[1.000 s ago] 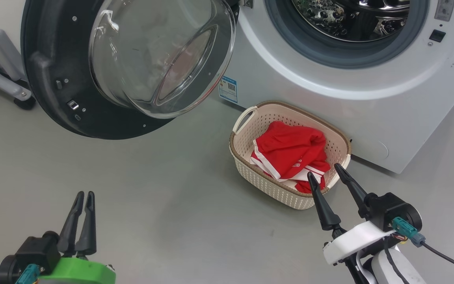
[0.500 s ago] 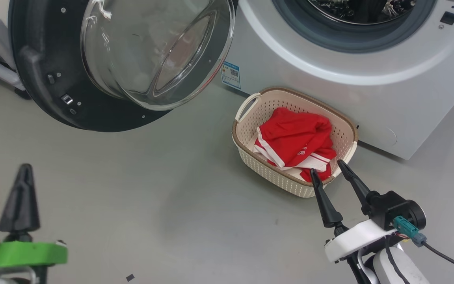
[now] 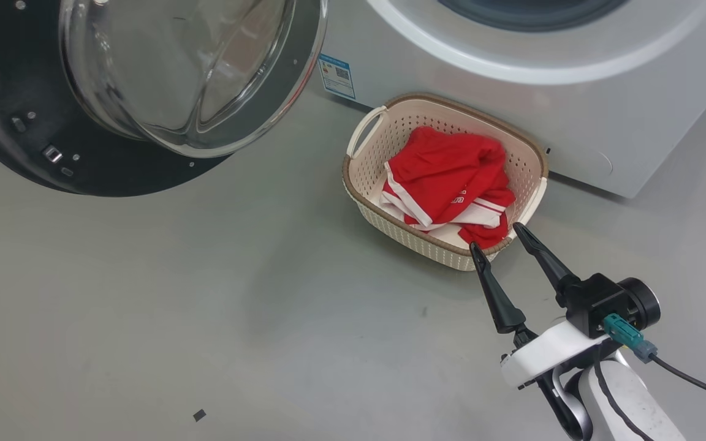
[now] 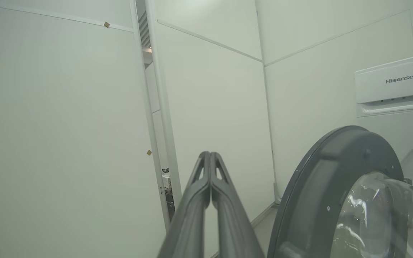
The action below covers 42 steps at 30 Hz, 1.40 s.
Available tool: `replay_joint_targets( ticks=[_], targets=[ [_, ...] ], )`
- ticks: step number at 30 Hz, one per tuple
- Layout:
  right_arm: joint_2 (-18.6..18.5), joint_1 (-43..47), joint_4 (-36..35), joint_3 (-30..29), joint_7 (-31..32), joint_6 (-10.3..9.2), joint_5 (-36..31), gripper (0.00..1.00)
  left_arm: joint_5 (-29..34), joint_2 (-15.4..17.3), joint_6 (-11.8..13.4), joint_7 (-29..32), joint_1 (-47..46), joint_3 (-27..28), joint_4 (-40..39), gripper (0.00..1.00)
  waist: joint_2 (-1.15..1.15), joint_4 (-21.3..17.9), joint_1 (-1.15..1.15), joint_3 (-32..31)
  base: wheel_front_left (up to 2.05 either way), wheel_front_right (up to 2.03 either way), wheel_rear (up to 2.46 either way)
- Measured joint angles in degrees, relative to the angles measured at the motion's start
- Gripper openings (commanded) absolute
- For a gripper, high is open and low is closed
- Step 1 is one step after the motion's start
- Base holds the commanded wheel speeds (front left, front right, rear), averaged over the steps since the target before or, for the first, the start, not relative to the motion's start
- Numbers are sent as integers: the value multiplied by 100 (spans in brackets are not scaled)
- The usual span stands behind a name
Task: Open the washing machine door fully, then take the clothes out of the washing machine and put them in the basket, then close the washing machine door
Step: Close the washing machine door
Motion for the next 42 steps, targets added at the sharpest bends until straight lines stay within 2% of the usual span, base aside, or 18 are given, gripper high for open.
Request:
replay_joint_targets(
  ticks=[4,9,10,13,15,17,25,42],
  targets=[
    [-41,-54,-41,31,52,1,-22,100,-760,81,-1,320,-518,400,335,0,0,-119,0,166,0,0,0],
    [-69,-211,-60,132,76,5,-58,100,-1986,-12,91,940,-1118,961,1170,0,0,-294,0,331,0,0,0],
    [-69,-211,-60,132,76,5,-58,100,-1986,-12,91,940,-1118,961,1170,0,0,-294,0,331,0,0,0],
    [-68,-240,-63,172,76,5,-58,100,-2603,-60,208,1460,-1402,1131,1667,0,0,-413,0,398,0,0,0],
    [-68,-242,-59,202,77,7,-59,100,-3194,-192,377,1841,-1688,1310,2031,0,0,-491,0,435,0,0,0],
    [-68,-250,-56,241,79,7,-60,100,-3530,-270,572,2146,-1893,1439,2347,0,0,-566,0,464,0,0,0],
    [-59,-344,-60,263,91,7,-59,100,-4058,-30,1292,2810,-2487,2027,3060,0,0,-835,0,535,0,0,0],
    [-100,-374,-62,208,91,7,-59,100,-4350,68,1351,3623,-3254,2130,4234,0,0,-970,0,643,0,0,0]
  ],
)
